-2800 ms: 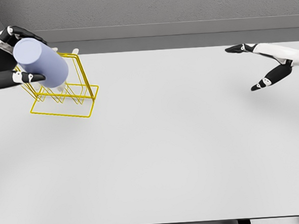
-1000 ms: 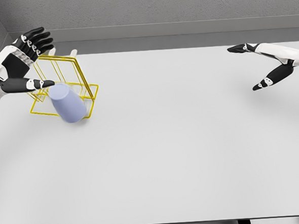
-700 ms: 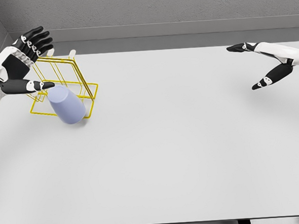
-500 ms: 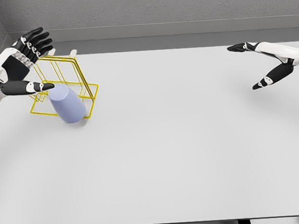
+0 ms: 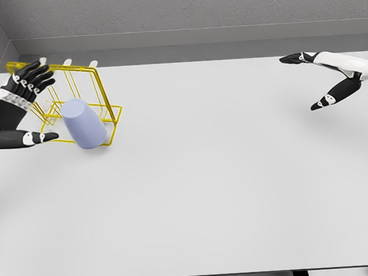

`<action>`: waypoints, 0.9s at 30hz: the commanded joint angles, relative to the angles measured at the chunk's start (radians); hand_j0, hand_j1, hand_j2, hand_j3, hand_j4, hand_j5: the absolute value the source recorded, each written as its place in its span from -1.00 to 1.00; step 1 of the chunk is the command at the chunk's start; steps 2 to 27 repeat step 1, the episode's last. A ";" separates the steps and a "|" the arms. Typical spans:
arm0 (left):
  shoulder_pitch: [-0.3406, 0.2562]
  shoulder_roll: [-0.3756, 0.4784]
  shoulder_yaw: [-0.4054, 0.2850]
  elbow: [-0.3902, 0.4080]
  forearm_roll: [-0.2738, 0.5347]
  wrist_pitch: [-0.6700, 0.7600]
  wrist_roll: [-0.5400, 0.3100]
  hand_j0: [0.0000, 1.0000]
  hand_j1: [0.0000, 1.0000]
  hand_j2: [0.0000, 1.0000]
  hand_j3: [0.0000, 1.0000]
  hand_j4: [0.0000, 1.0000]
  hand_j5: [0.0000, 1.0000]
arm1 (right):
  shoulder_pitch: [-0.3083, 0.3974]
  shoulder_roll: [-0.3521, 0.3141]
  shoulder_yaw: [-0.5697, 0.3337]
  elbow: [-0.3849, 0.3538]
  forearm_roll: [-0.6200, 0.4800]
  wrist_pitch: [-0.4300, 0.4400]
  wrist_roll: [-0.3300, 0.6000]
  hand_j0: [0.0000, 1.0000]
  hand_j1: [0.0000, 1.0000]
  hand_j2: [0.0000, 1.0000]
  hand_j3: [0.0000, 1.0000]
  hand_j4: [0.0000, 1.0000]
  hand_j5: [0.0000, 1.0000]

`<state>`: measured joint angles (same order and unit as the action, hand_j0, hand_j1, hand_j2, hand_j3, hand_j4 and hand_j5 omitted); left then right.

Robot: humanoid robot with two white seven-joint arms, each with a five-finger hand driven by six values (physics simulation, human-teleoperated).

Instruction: Place the cup on the cup holder with both arms

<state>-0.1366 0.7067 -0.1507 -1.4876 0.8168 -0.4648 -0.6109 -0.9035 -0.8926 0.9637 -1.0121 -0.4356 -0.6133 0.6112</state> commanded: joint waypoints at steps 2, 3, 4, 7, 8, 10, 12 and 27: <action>0.003 0.005 0.010 -0.049 0.007 -0.011 0.000 1.00 1.00 1.00 1.00 1.00 1.00 | 0.000 0.000 -0.002 0.000 -0.008 0.002 0.000 1.00 1.00 1.00 1.00 1.00 1.00; 0.003 0.005 0.010 -0.049 0.007 -0.011 0.000 1.00 1.00 1.00 1.00 1.00 1.00 | 0.000 0.000 -0.002 0.000 -0.008 0.002 0.000 1.00 1.00 1.00 1.00 1.00 1.00; 0.003 0.005 0.010 -0.049 0.007 -0.011 0.000 1.00 1.00 1.00 1.00 1.00 1.00 | 0.000 0.000 -0.002 0.000 -0.008 0.002 0.000 1.00 1.00 1.00 1.00 1.00 1.00; 0.003 0.005 0.010 -0.049 0.007 -0.011 0.000 1.00 1.00 1.00 1.00 1.00 1.00 | 0.000 0.000 -0.002 0.000 -0.008 0.002 0.000 1.00 1.00 1.00 1.00 1.00 1.00; 0.003 0.005 0.010 -0.049 0.007 -0.011 0.000 1.00 1.00 1.00 1.00 1.00 1.00 | 0.000 0.000 -0.002 0.000 -0.008 0.002 0.000 1.00 1.00 1.00 1.00 1.00 1.00; 0.003 0.005 0.010 -0.049 0.007 -0.011 0.000 1.00 1.00 1.00 1.00 1.00 1.00 | 0.000 0.000 -0.002 0.000 -0.008 0.002 0.000 1.00 1.00 1.00 1.00 1.00 1.00; 0.003 0.005 0.010 -0.049 0.007 -0.011 0.000 1.00 1.00 1.00 1.00 1.00 1.00 | 0.000 0.000 -0.002 0.000 -0.008 0.002 0.000 1.00 1.00 1.00 1.00 1.00 1.00; 0.003 0.005 0.010 -0.049 0.007 -0.011 0.000 1.00 1.00 1.00 1.00 1.00 1.00 | 0.000 0.000 -0.002 0.000 -0.008 0.002 0.000 1.00 1.00 1.00 1.00 1.00 1.00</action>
